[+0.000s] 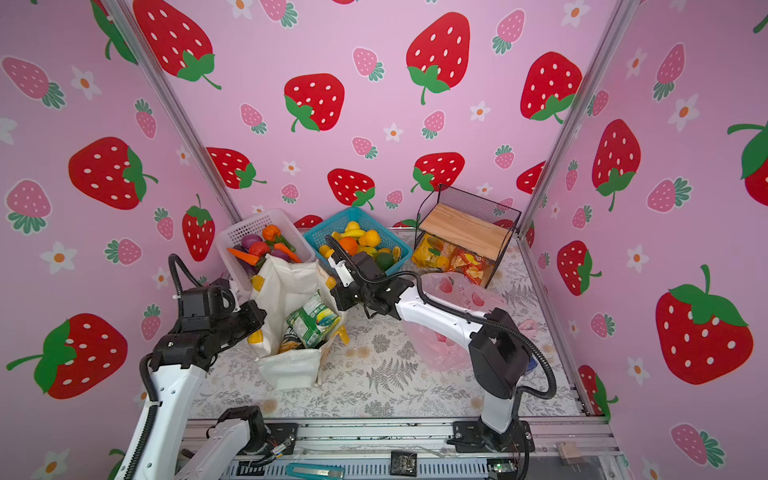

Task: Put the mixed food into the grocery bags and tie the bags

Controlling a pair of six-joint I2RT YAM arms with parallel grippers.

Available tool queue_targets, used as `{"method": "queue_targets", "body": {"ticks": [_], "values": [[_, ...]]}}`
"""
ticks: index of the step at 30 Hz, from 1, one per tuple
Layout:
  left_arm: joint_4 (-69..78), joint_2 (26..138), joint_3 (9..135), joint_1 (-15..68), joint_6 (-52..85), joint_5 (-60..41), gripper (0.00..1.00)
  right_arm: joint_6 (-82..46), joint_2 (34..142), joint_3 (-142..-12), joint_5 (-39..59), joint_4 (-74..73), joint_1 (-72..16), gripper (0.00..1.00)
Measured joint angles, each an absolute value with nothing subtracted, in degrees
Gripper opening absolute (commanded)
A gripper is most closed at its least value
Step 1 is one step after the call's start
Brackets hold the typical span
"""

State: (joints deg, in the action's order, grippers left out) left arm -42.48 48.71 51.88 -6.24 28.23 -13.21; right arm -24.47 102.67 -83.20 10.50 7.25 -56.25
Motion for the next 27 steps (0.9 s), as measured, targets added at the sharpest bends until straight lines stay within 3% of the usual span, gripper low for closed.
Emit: {"method": "queue_targets", "body": {"ticks": [6, 13, 19, 23, 25, 27], "values": [[-39.29, 57.56, 53.82, -8.93, 28.25, -13.82, 0.01, -27.16, 103.15, -83.68, 10.74, 4.1, -56.36, 0.09], [-38.19, 68.6, 57.87, -14.9, 28.38, -17.17, 0.08, -28.58, 107.53, -88.42, 15.14, 0.25, -56.29, 0.5], [-38.06, 75.79, 62.98, -17.37, 28.34, -20.18, 0.1, -26.59, 100.66, -82.91, 15.14, -0.47, -55.13, 0.62], [-37.63, 77.32, 65.14, -20.36, 28.53, -20.73, 0.23, -25.41, 89.73, -73.52, 14.41, -1.5, -51.07, 0.66], [-37.19, 77.41, 65.67, -20.95, 28.53, -20.6, 0.38, -24.77, 83.81, -67.72, 12.58, -1.93, -47.46, 0.68], [-36.99, 77.38, 65.98, -21.04, 28.4, -20.64, 0.47, -24.21, 79.33, -62.63, 10.28, -1.69, -44.03, 0.71]]}}
